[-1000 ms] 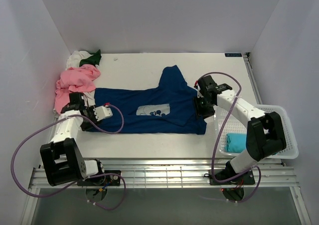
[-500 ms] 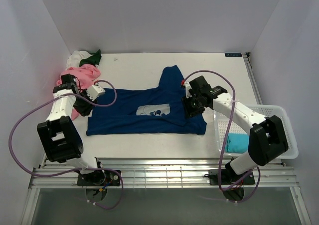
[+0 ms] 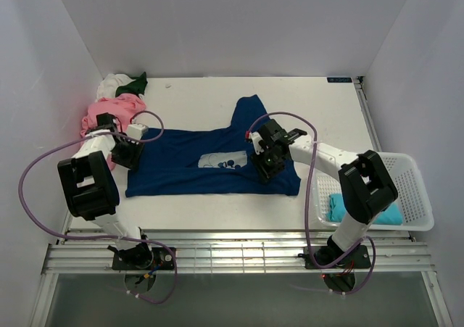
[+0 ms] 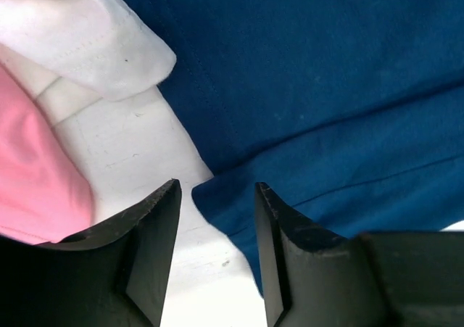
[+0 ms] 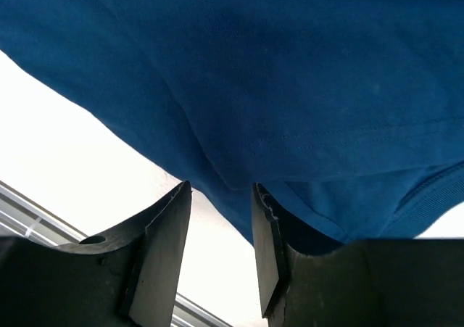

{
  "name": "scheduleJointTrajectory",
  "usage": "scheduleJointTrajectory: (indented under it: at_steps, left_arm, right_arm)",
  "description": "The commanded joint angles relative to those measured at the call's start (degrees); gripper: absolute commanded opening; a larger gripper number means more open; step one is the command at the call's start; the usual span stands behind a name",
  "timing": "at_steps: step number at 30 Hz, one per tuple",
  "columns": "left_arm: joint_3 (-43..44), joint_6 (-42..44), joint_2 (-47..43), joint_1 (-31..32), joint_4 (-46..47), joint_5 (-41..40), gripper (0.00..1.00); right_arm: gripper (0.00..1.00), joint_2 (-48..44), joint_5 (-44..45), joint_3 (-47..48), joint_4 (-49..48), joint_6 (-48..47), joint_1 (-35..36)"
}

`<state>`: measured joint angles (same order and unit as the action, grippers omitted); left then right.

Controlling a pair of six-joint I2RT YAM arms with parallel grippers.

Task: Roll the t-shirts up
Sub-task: Fold the T-shirt at the center of the board.

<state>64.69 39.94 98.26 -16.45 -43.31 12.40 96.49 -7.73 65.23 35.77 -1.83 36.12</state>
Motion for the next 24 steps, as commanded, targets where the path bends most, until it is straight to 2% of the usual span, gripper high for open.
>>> scheduleJointTrajectory:
  at_steps: [1, 8, 10, 11, 12, 17, 24]
  left_arm:
    - [-1.58, -4.69, -0.44, -0.08, 2.44, 0.34, 0.54]
    - [-5.80, -6.63, -1.05, -0.08, 5.07, -0.62, 0.52]
    - [-6.24, -6.02, -1.31, -0.08, 5.43, -1.50, 0.52]
    - [-6.33, -5.76, -1.40, -0.08, 5.43, -1.77, 0.52]
    - [-6.41, -5.41, -1.49, -0.08, 5.43, -1.86, 0.52]
    - [-6.68, -4.53, -2.10, -0.08, 5.87, -2.21, 0.52]
    - [-5.19, -4.17, -2.11, -0.08, 6.22, -2.47, 0.52]
  right_arm:
    - [0.45, 1.51, -0.10, 1.21, -1.14, -1.43, 0.27]
    - [0.44, 3.36, 2.71, 0.68, -2.37, -0.64, 0.36]
    - [0.40, 3.53, 3.15, 1.04, -2.81, -0.55, 0.27]
    - [0.37, 3.62, 3.42, 1.21, -2.90, -0.46, 0.36]
    - [0.29, 3.88, 3.68, 1.65, -2.98, -0.37, 0.36]
    - [0.15, 3.71, 4.30, 2.53, -2.72, -0.11, 0.27]
    - [0.08, 4.58, 6.40, 8.15, -0.18, -0.55, 0.36]
